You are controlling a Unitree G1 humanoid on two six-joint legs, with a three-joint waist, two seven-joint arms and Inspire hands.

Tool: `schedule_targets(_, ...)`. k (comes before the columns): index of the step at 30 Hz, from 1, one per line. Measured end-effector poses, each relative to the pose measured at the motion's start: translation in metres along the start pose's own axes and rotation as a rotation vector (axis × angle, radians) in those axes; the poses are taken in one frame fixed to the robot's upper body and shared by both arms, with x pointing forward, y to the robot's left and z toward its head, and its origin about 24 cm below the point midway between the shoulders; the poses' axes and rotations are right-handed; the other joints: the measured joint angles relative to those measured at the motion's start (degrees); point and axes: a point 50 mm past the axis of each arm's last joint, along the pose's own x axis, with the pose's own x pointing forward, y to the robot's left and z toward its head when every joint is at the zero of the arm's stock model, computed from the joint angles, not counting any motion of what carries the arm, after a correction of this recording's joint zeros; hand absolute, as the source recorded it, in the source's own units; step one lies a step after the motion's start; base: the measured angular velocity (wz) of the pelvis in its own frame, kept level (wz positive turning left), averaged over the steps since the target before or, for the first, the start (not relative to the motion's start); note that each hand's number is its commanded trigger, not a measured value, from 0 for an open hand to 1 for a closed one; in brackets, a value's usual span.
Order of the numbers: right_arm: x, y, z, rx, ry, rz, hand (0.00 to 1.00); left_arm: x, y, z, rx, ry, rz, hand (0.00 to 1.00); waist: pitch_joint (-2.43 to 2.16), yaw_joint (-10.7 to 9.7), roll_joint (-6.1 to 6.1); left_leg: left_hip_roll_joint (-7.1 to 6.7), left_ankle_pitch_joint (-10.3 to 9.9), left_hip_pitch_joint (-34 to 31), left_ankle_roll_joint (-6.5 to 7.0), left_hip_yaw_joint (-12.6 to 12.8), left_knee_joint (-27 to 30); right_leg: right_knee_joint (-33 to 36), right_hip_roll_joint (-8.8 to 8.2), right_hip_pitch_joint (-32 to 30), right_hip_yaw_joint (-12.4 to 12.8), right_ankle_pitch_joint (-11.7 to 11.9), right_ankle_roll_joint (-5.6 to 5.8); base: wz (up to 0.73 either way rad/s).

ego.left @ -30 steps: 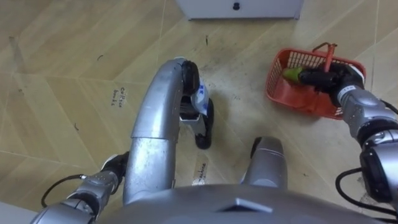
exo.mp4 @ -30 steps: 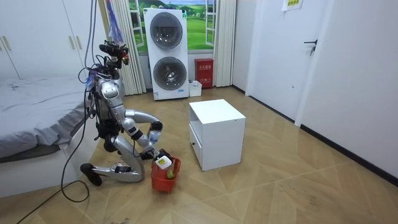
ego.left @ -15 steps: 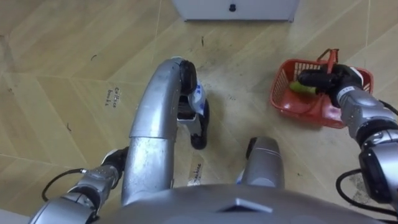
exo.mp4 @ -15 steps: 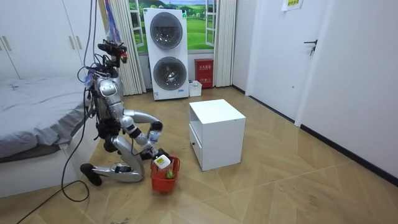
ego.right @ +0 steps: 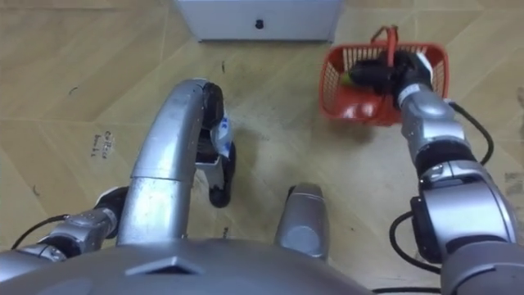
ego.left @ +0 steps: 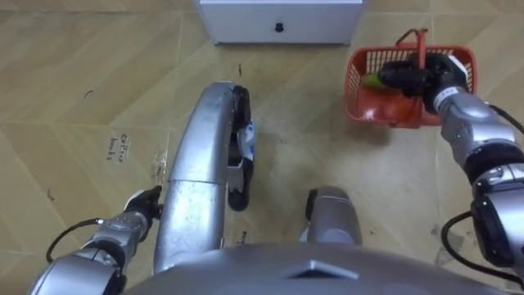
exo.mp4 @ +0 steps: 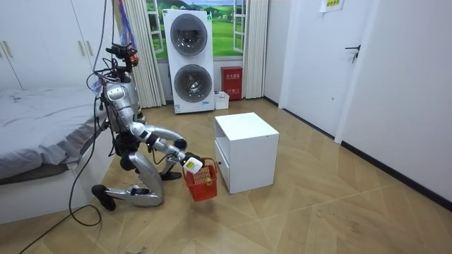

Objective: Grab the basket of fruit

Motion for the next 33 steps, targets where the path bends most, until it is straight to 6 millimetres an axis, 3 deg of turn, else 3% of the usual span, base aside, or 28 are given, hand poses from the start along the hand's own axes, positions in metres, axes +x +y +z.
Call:
schedule_targets(4,0.0,0.01,0.022,-0.028,-0.089,0.033,1.0,0.0,0.008,0.003,-0.043,-0.015,0.036,0.0,-0.14,-1.7,-0.19,-0.09,-1.7,1.8,0.9,0.0,0.8,-1.8,-0.1,2.6,0.0,0.0,0.0,-0.06)
schedule_targets(8,-0.001,0.013,0.029,-0.038,-0.119,0.042,1.0,0.0,0.017,0.012,-0.067,-0.039,0.076,0.0,-0.4,-2.2,-0.98,-0.23,-1.9,3.1,1.2,0.0,1.4,-3.3,-0.16,4.2,0.2,-0.1,-0.07,-0.08)
schedule_targets(10,-0.001,0.014,0.036,-0.041,-0.138,0.037,1.0,-0.001,0.021,0.017,-0.08,-0.062,0.091,0.0,-0.77,-1.9,-1.19,0.41,-1.9,3.6,1.26,-0.1,1.3,-5.2,1.78,5.0,1.5,-1.9,0.6,-0.18)
schedule_targets(14,-0.004,0.024,0.053,-0.044,-0.205,0.072,1.0,-0.002,0.019,0.008,-0.1,-0.038,0.089,0.0,-1.21,-1.9,-0.57,2.26,-1.6,7.3,1.89,-0.6,-2.9,-13.4,5.13,6.1,3.0,-2.2,1.0,-0.28)
schedule_targets(16,-0.007,0.03,0.063,-0.049,-0.236,0.091,1.0,-0.005,0.014,-0.01,-0.107,0.005,0.079,0.0,-1.92,-1.6,0.45,3.13,-1.4,13.4,1.62,-2.7,-12.8,-27.8,6.45,7.5,2.7,-2.2,1.06,-0.63)
schedule_targets(17,-0.008,0.033,0.067,-0.046,-0.252,0.1,1.0,-0.006,0.013,-0.016,-0.116,0.022,0.082,0.0,-1.95,-1.5,0.54,3.1,-0.8,15.0,0.71,-3.6,-15.5,-32.2,6.76,8.4,2.6,-2.2,1.09,-0.85)
schedule_targets(18,-0.01,0.042,0.071,-0.033,-0.276,0.123,1.0,-0.009,0.013,-0.035,-0.139,0.075,0.094,0.0,-1.98,-1.5,0.61,3.25,2.5,17.9,1.71,-5.4,-18.4,-42.1,7.31,12.1,1.9,-1.9,1.21,-0.88)
schedule_targets(19,-0.013,0.049,0.072,-0.015,-0.293,0.134,1.0,-0.014,0.012,-0.059,-0.143,0.142,0.104,0.0,-1.41,-1.0,1.23,3.42,6.9,18.6,4.4,-5.1,-18.7,-52.9,8.48,18.1,1.2,-1.5,1.26,-0.61)
schedule_targets(20,-0.016,0.043,0.073,-0.002,-0.308,0.115,1.0,-0.015,0.012,-0.062,-0.132,0.159,0.105,0.0,-1.51,-1.1,0.62,1.22,6.5,19.1,4.27,-3.2,-23.1,-57.2,7.84,20.3,0.6,-1.2,1.46,0.11)
schedule_targets(21,-0.022,0.023,0.086,0.024,-0.361,0.064,1.0,-0.014,0.006,-0.059,-0.128,0.143,0.09,0.0,-2.69,-2.3,0.36,-2.42,10.3,20.6,5.58,1.6,-36.7,-63.3,7.15,23.3,-0.7,0.0,1.69,0.45)
schedule_targets(22,-0.026,0.016,0.098,0.071,-0.414,0.021,1.0,-0.016,0.006,-0.065,-0.123,0.161,0.095,0.0,-2.76,-1.6,-0.04,-2.73,10.3,21.9,6.67,1.9,-38.0,-67.6,6.37,25.0,-2.6,2.3,1.38,0.42)
schedule_targets(23,-0.028,0.016,0.101,0.082,-0.433,0.011,1.0,-0.017,0.007,-0.066,-0.125,0.166,0.102,0.0,-2.81,-1.6,-0.04,-2.72,9.9,23.0,6.96,1.8,-39.3,-69.7,6.66,25.8,-3.2,4.0,1.38,-0.06)
schedule_targets(24,-0.034,0.02,0.105,0.076,-0.47,0.017,1.0,-0.017,0.006,-0.066,-0.127,0.169,0.109,0.0,-2.83,-1.2,-0.08,-2.68,10.1,26.2,6.83,1.6,-43.4,-73.2,6.77,26.7,-3.1,7.4,1.6,-0.25)
schedule_targets(26,-0.044,0.027,0.105,0.065,-0.512,0.054,1.0,-0.017,0.006,-0.067,-0.114,0.18,0.124,0.0,-2.83,-0.2,-0.07,-2.54,11.7,32.4,5.97,1.0,-50.8,-77.6,6.66,26.9,-3.2,8.8,1.34,-0.39)
schedule_targets(28,-0.051,0.031,0.107,0.067,-0.545,0.081,1.0,-0.019,0.01,-0.072,-0.097,0.205,0.152,0.0,-2.83,-0.2,0.07,-2.16,13.7,40.6,4.9,-0.2,-58.2,-84.7,6.58,26.8,-5.5,10.8,0.75,-0.36)
schedule_targets(29,-0.051,0.03,0.108,0.066,-0.551,0.081,1.0,-0.02,0.011,-0.075,-0.097,0.213,0.155,0.0,-3.15,-0.2,0.2,-1.81,13.8,42.0,4.73,-0.2,-59.1,-85.6,6.59,27.0,-5.9,11.5,0.71,-0.44)
schedule_targets(30,-0.053,0.029,0.11,0.073,-0.574,0.081,1.0,-0.02,0.012,-0.076,-0.104,0.215,0.159,0.0,-3.62,0.3,0.24,-0.96,14.0,43.8,4.39,-0.1,-60.2,-87.9,7.12,28.3,-6.6,13.7,1.29,-0.48)
schedule_targets(33,-0.054,0.027,0.111,0.077,-0.585,0.088,1.0,-0.021,0.014,-0.075,-0.118,0.209,0.165,0.0,-3.25,-0.1,0.76,1.81,14.3,46.3,4.12,0.0,-61.0,-92.9,9.68,31.3,-6.9,18.3,1.09,-0.32)
